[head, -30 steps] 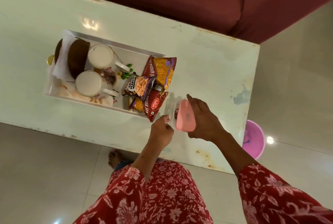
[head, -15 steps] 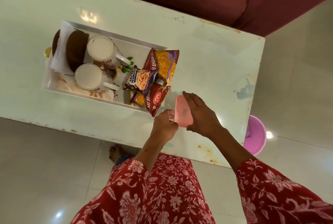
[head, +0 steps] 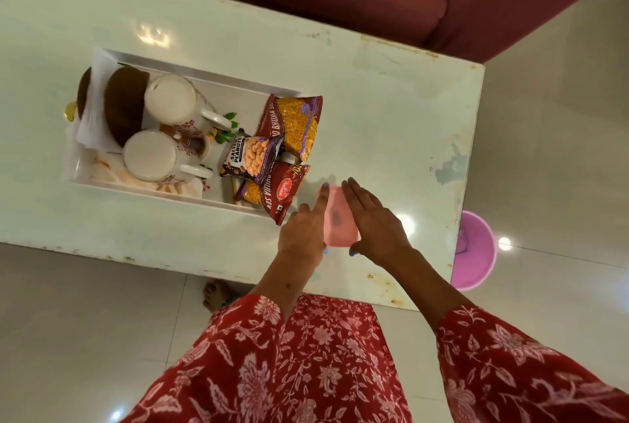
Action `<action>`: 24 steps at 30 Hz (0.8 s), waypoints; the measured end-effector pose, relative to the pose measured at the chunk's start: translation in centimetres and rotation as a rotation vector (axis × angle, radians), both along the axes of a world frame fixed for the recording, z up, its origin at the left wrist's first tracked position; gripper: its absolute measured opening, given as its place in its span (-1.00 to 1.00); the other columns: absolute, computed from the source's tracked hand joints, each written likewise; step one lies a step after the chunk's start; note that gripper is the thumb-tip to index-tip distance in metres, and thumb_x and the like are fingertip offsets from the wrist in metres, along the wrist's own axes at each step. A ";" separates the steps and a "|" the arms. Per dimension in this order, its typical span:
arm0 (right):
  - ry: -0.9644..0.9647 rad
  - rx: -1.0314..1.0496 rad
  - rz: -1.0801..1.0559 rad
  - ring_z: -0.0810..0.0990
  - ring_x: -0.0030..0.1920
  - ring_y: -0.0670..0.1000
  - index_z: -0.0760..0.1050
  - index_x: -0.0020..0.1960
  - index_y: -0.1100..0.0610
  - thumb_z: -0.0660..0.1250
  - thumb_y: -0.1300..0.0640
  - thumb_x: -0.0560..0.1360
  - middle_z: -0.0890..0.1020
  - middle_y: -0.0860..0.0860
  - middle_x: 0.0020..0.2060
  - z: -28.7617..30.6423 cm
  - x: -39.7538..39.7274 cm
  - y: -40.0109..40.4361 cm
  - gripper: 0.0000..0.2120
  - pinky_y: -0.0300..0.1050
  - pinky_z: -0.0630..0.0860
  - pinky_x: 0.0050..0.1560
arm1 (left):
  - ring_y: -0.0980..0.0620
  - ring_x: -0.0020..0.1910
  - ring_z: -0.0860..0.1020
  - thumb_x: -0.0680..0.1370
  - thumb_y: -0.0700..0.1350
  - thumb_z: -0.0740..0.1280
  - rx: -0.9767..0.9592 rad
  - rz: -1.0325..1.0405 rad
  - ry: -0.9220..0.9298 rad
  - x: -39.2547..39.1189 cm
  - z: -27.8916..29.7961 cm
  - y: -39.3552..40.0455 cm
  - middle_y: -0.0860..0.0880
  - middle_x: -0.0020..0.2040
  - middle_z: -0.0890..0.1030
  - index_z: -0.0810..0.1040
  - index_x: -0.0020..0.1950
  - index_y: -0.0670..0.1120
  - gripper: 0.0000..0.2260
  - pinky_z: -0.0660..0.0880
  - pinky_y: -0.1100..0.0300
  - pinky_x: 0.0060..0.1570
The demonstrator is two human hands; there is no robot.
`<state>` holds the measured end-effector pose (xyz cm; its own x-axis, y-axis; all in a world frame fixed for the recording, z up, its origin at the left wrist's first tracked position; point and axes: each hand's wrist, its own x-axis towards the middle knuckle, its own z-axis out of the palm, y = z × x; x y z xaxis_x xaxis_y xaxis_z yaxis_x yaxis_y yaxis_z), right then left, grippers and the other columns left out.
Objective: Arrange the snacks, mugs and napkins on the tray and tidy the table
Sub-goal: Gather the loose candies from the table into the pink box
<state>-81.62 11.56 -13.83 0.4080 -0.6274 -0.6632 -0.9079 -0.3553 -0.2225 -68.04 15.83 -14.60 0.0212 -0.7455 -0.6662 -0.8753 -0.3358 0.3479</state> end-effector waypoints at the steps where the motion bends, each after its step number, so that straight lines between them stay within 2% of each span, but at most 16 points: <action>1: 0.006 -0.006 0.003 0.02 0.54 0.03 -0.21 0.54 0.12 0.57 0.12 0.25 -0.11 -0.03 0.56 -0.1 0.0 0.0 0.17 0.00 0.36 0.34 | -0.19 0.18 0.49 0.39 -0.18 0.47 0.002 -0.004 0.000 0.0 -0.1 -0.1 -0.21 0.19 0.47 -0.20 0.50 0.06 -0.04 0.50 -0.04 0.10; 4: 0.048 -0.031 0.025 0.04 0.54 0.03 -0.22 0.53 0.12 0.56 0.09 0.26 -0.11 -0.01 0.56 -0.3 0.2 0.1 0.16 -0.01 0.24 0.41 | -0.18 0.18 0.49 0.37 -0.18 0.48 0.004 -0.013 -0.004 -0.1 -0.2 -0.3 -0.21 0.18 0.48 -0.19 0.50 0.04 -0.03 0.50 -0.03 0.09; 9: 0.168 -0.086 0.097 0.05 0.54 0.03 -0.24 0.53 0.14 0.51 0.02 0.31 -0.11 0.02 0.56 -0.2 0.7 0.2 0.12 0.11 0.03 0.48 | -0.16 0.16 0.52 0.37 -0.20 0.48 -0.003 -0.027 0.001 -0.1 -0.5 -0.6 -0.20 0.17 0.50 -0.17 0.51 -0.01 -0.04 0.51 0.00 0.08; 15: 0.263 -0.138 0.142 0.03 0.55 0.04 -0.26 0.52 0.14 0.47 0.03 0.37 -0.11 0.04 0.56 -0.3 1.3 0.5 0.07 0.27 -0.07 0.45 | -0.14 0.16 0.52 0.41 -0.23 0.43 0.013 0.004 0.018 -0.4 -0.5 -0.8 -0.19 0.19 0.51 -0.18 0.51 -0.04 -0.08 0.50 0.03 0.10; 20: 0.279 -0.134 0.128 0.03 0.55 0.05 -0.26 0.52 0.13 0.48 0.06 0.37 -0.11 0.02 0.56 -0.1 1.4 0.5 0.06 0.30 -0.05 0.45 | -0.15 0.15 0.53 0.40 -0.24 0.44 0.009 0.009 0.024 -0.5 -0.5 -0.8 -0.19 0.18 0.51 -0.16 0.51 -0.03 -0.08 0.51 0.02 0.09; 24: 0.248 -0.099 0.101 0.09 0.53 0.10 -0.24 0.53 0.12 0.53 0.06 0.30 -0.08 0.05 0.55 0.3 1.5 0.0 0.13 0.17 0.16 0.43 | -0.17 0.16 0.51 0.37 -0.23 0.47 0.012 0.029 0.045 -0.2 -0.3 -0.9 -0.21 0.18 0.51 -0.14 0.51 -0.01 -0.05 0.50 -0.02 0.09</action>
